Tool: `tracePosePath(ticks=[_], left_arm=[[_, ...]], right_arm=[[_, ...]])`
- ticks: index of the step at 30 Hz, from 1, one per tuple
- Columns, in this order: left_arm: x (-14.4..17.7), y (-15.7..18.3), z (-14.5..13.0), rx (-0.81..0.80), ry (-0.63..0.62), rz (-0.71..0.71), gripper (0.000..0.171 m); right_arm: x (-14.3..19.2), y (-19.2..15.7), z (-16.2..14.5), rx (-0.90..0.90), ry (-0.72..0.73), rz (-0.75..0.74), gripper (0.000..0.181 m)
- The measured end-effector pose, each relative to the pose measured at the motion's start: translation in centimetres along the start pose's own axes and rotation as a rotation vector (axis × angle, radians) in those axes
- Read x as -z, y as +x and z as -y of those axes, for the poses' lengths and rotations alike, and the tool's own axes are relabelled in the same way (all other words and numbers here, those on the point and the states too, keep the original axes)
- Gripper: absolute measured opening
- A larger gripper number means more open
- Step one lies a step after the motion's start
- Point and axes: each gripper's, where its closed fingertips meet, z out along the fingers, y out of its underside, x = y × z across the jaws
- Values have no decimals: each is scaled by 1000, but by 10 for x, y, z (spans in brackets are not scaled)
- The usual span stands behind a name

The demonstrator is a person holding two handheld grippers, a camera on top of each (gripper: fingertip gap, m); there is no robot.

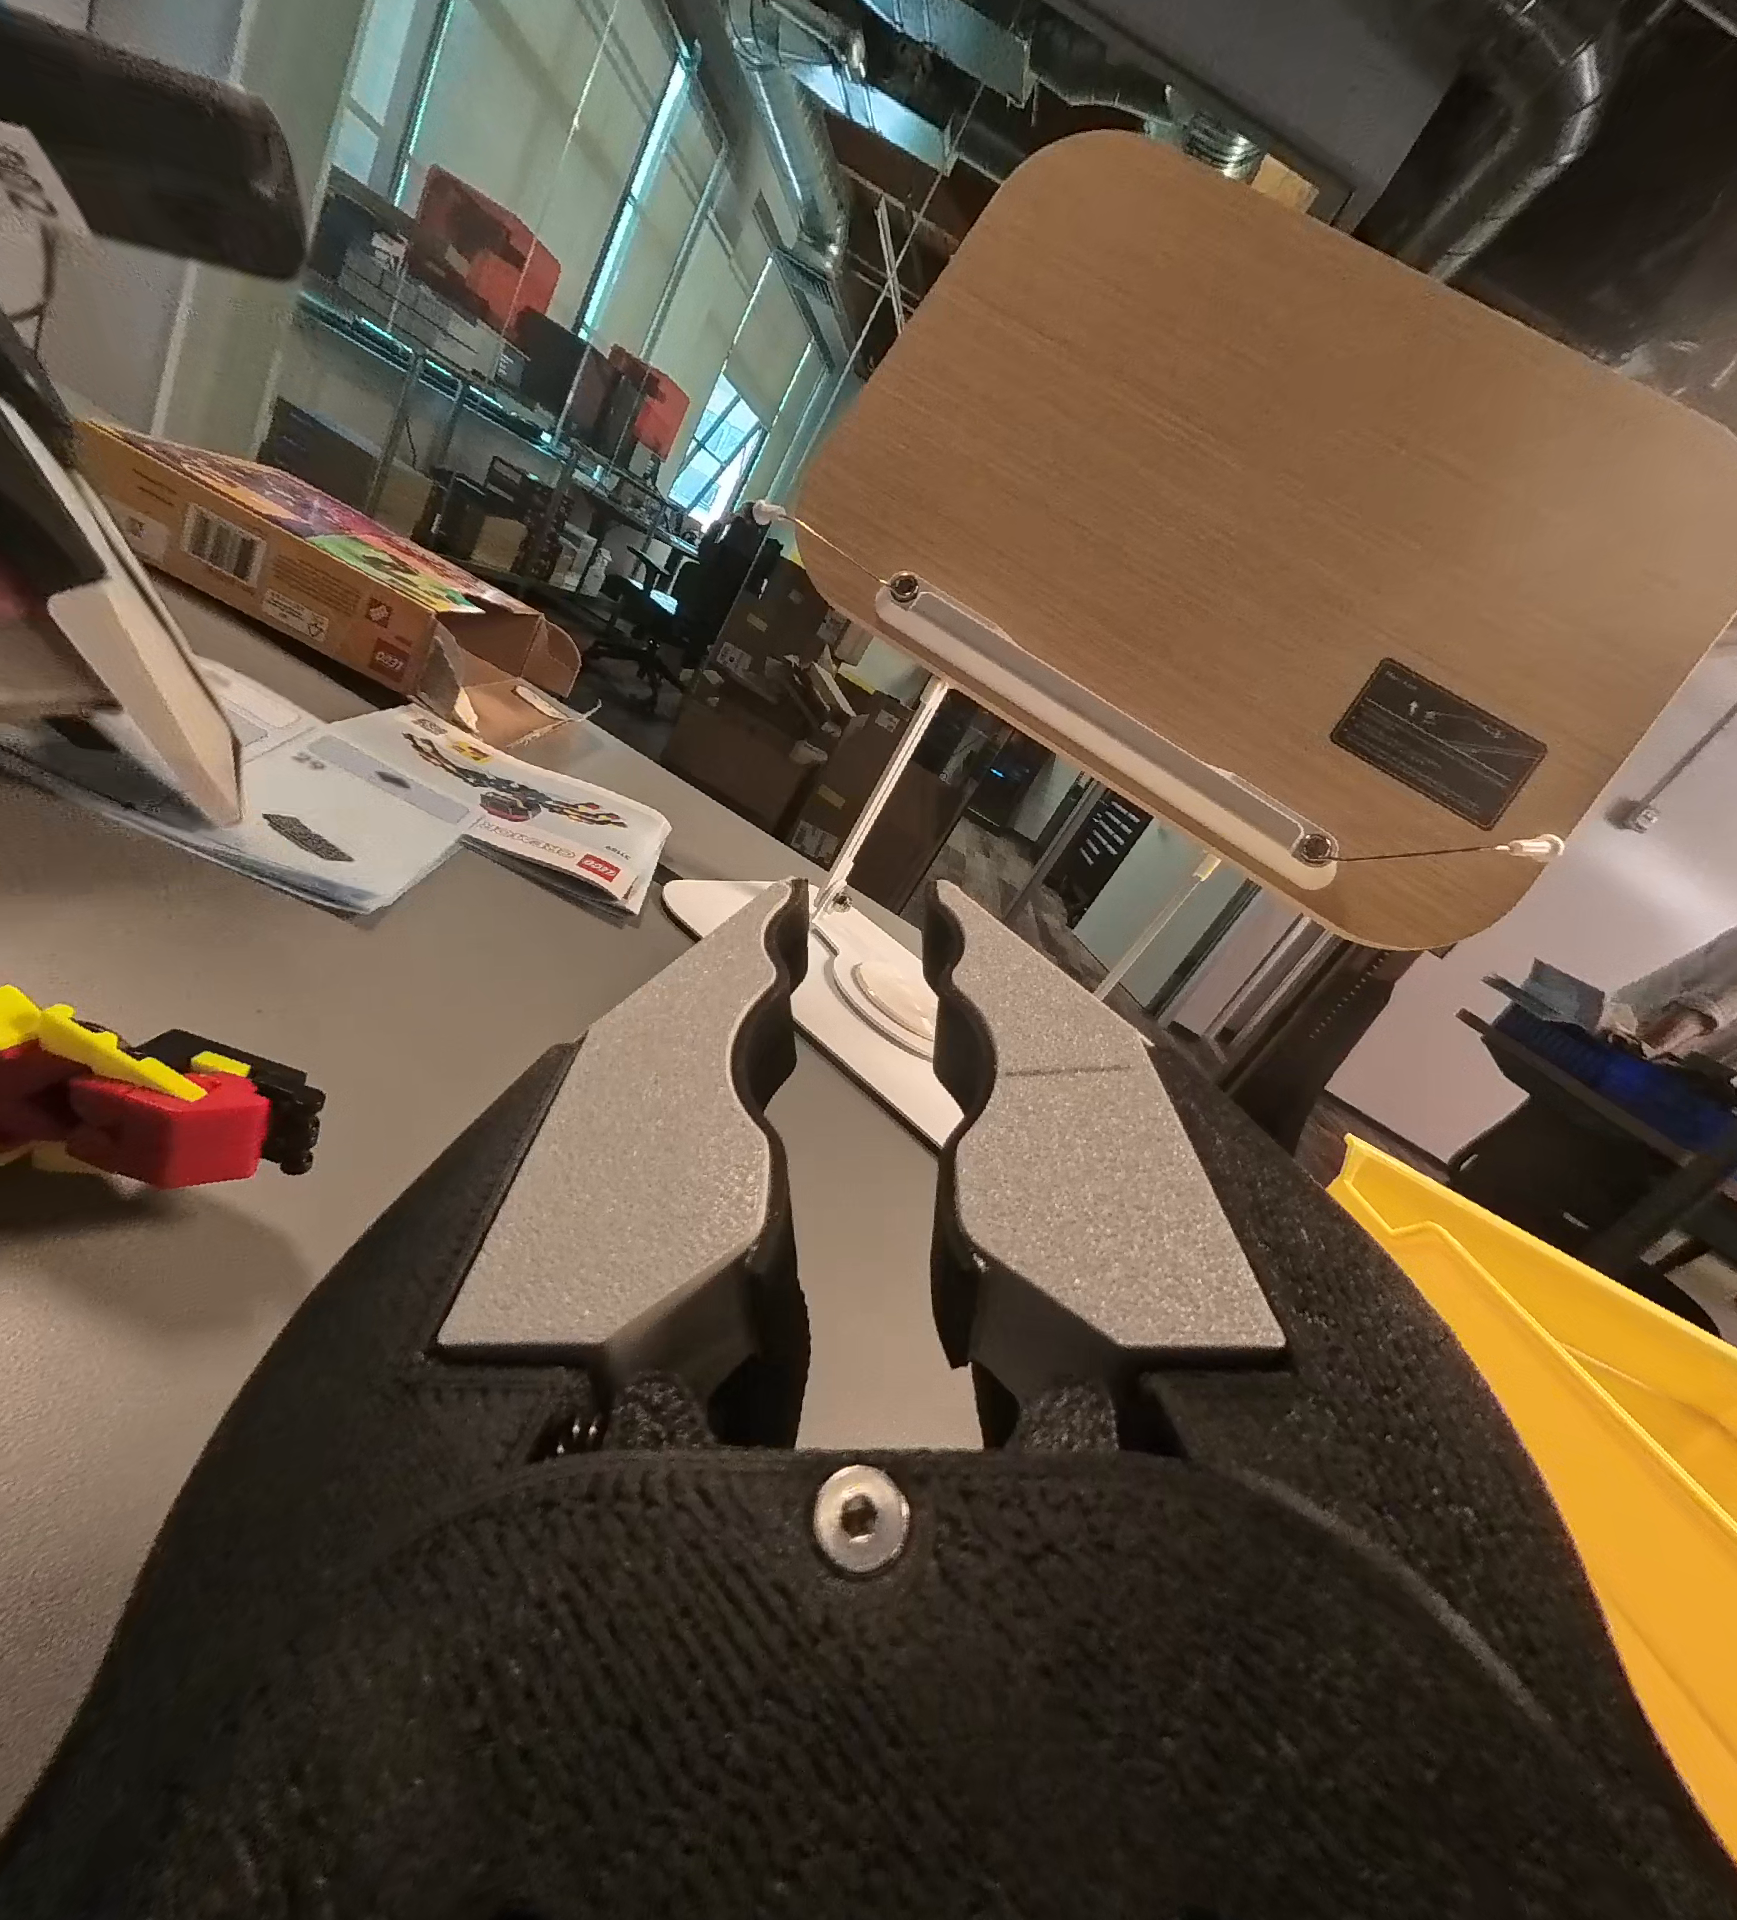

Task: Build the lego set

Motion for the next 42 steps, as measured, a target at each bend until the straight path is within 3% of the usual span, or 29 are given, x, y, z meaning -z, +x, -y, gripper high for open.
tracePosePath(ticks=[7, 10, 12, 15, 18, 22, 26, 29, 33, 42], left_arm=[[66, -6, 14, 3, 240, 292, 0], [80, 3, 5, -88, 245, 327, 0], [73, 14, 5, -158, 232, 307, 0], [49, 25, 12, -195, 177, 263, 31], [19, 28, 22, -249, 97, 249, 37], [-15, 22, 26, -315, -32, 255, 34], [-30, 11, 23, -298, -129, 284, 29], [-31, 11, 22, -237, -143, 251, 30], [-25, 2, 17, -272, -176, 294, 29], [-17, 6, 16, -279, -163, 265, 0]], right_arm=[[-1, -1, 0, 7, -3, 4, 19], [-2, -4, -1, 17, -5, 11, 19], [-3, -5, -1, 27, -8, 16, 20], [-2, -7, -1, 36, -9, 21, 19], [-1, -6, -1, 33, -9, 17, 20], [-1, -5, -1, 30, -8, 17, 19], [-2, -6, -1, 32, -9, 19, 20], [-2, -5, -1, 28, -9, 18, 19], [-3, -6, -1, 28, -8, 21, 19], [-3, -7, -1, 29, -6, 25, 19]])
